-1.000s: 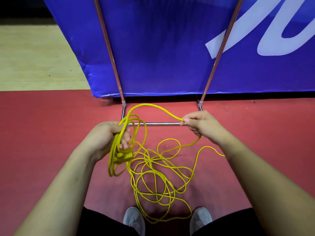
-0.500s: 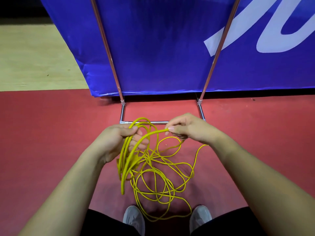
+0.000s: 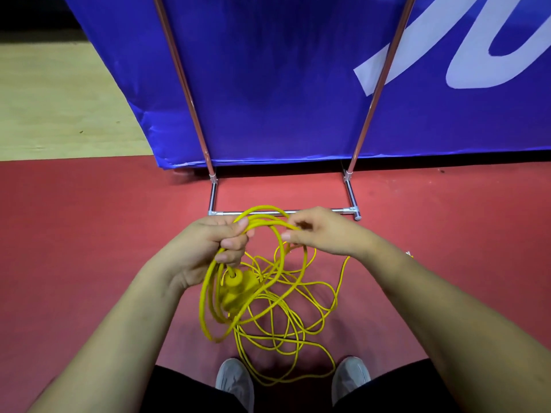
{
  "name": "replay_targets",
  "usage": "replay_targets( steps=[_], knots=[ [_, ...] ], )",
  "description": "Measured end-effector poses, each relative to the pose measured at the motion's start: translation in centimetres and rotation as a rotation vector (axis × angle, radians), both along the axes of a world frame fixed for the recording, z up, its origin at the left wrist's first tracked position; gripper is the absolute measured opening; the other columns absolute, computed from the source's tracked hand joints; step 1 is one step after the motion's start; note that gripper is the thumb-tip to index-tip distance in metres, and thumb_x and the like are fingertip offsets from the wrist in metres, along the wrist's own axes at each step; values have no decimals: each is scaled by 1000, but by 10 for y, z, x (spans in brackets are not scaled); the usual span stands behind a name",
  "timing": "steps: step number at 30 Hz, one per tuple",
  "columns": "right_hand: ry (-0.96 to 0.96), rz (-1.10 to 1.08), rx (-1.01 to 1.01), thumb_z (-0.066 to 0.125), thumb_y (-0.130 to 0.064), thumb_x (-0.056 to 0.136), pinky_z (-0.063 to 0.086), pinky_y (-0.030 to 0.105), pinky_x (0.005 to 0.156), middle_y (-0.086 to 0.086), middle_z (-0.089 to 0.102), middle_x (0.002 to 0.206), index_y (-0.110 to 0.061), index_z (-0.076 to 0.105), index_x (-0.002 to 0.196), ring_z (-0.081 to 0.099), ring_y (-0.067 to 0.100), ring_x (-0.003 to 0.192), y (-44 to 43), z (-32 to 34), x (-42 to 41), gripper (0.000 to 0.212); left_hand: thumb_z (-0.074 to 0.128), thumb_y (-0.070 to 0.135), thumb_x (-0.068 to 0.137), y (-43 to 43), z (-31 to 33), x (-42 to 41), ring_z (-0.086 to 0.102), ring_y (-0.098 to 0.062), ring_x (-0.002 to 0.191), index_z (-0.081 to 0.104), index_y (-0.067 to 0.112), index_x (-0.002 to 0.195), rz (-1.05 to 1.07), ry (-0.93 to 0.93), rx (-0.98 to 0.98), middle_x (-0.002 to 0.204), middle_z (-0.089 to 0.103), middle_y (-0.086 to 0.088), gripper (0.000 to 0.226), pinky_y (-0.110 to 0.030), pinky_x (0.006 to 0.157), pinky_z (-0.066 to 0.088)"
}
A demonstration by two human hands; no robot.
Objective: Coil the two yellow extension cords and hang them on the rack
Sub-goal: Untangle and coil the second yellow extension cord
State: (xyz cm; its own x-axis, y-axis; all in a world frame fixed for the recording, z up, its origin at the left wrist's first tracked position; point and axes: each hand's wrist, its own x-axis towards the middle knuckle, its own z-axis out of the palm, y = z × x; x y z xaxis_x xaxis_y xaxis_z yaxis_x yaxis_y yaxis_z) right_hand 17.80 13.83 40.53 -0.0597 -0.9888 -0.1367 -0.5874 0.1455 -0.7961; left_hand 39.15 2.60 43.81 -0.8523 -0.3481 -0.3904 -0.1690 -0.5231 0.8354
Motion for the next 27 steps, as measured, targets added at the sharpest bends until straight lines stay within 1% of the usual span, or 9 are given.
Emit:
replay_targets(
  steps=[4, 6, 8, 9, 11, 13, 20, 24, 27],
  knots=[
    [-59, 18, 163, 59, -22, 96, 39, 25, 74, -2, 59, 79, -9, 64, 85, 49, 4, 75, 12, -43, -28, 17, 43, 19, 93, -3, 3, 3, 30, -7, 33, 50, 4, 84, 44, 42, 27, 48, 31, 7, 19, -20, 40, 31],
    [-198, -88, 137, 58, -15, 96, 42, 20, 77, 5, 64, 81, -12, 66, 84, 57, 4, 76, 15, -50, -32, 14, 46, 21, 91, -7, 4, 5, 33, -10, 35, 50, 4, 84, 84, 12, 6, 48, 32, 6, 18, -20, 40, 31],
    [-375, -232, 21, 55, -9, 96, 46, 23, 74, 12, 58, 72, -11, 66, 84, 60, 15, 69, 12, -46, -34, 17, 50, 21, 87, -11, 5, 8, 39, -14, 36, 51, 3, 85, 116, -50, -43, 49, 38, 2, 19, -19, 38, 30],
    [-460, -291, -44, 53, -8, 97, 44, 25, 68, 8, 52, 65, -9, 67, 88, 55, 17, 61, 9, -38, -34, 17, 51, 21, 85, -13, 6, 10, 44, -17, 37, 53, 2, 86, 117, -82, -69, 50, 44, -2, 19, -20, 37, 30],
    [-599, -346, -130, 50, -8, 98, 29, 30, 57, -1, 38, 57, -5, 69, 94, 35, 15, 51, 4, -21, -33, 19, 53, 21, 82, -16, 6, 14, 53, -21, 39, 57, -1, 85, 94, -133, -97, 55, 53, -9, 22, -20, 36, 35],
    [-632, -317, -162, 53, -10, 96, 20, 33, 55, -3, 30, 54, -3, 70, 93, 22, 14, 50, 2, -4, -33, 18, 52, 21, 80, -18, 6, 16, 56, -23, 40, 59, -2, 86, 68, -154, -89, 59, 57, -12, 25, -21, 37, 39],
    [-212, -74, -82, 62, -22, 85, 27, 28, 50, 0, 42, 49, -13, 77, 81, 33, 19, 51, 5, 41, -12, 17, 51, 18, 82, -13, 4, 18, 63, -29, 48, 60, -6, 88, 8, -140, -44, 69, 66, -22, 27, -25, 42, 46],
    [-38, 65, 23, 65, -15, 88, 41, 29, 56, -5, 57, 57, -23, 71, 69, 44, 8, 56, 0, 56, 15, 22, 53, 18, 84, -3, 2, 11, 61, -27, 46, 67, -4, 77, -87, -122, -92, 71, 66, -24, 27, -25, 41, 46],
    [35, 50, -7, 62, -20, 88, 53, 42, 59, 15, 63, 68, -12, 69, 74, 51, 15, 60, -3, 56, 28, 18, 51, 22, 87, 7, 2, 8, 48, -20, 37, 65, -1, 83, -157, -102, -98, 57, 55, -13, 28, -23, 40, 36]
  ],
)
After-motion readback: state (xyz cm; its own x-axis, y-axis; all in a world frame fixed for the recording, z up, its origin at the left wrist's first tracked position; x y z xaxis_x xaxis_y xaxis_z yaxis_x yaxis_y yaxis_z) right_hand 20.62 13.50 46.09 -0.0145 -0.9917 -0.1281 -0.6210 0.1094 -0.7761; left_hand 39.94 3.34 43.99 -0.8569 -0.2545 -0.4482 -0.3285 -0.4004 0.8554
